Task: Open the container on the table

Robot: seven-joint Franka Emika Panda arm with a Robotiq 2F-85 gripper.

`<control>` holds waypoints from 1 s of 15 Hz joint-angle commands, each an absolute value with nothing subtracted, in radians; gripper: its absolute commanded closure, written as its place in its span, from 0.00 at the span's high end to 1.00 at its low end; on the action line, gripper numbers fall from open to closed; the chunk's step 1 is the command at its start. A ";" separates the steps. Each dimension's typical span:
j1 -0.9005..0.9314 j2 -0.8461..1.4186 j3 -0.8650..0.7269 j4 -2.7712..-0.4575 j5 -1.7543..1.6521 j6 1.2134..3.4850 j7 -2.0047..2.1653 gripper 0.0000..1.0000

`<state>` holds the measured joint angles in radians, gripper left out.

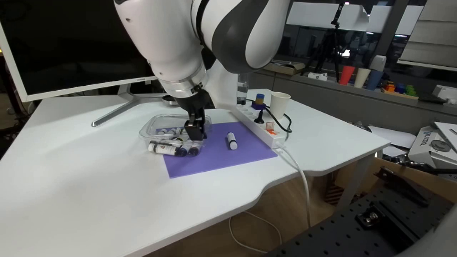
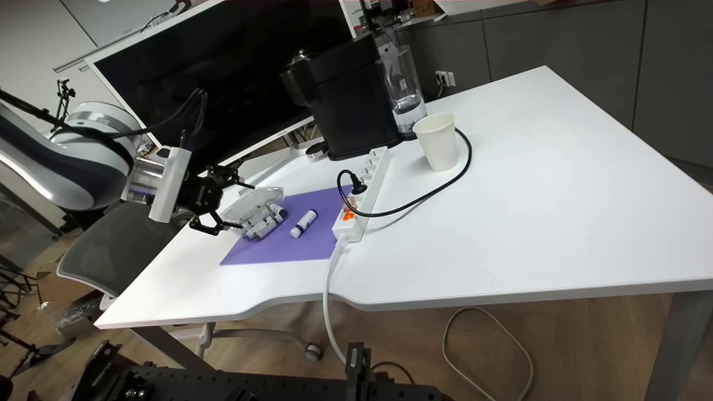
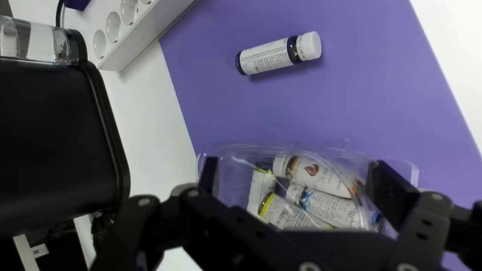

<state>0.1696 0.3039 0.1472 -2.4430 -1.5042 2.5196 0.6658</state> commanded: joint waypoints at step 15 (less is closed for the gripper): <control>0.144 0.118 0.145 -2.395 -1.630 2.413 0.838 1.00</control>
<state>0.1553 0.1618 0.1472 -2.4006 -1.5942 2.4377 0.7782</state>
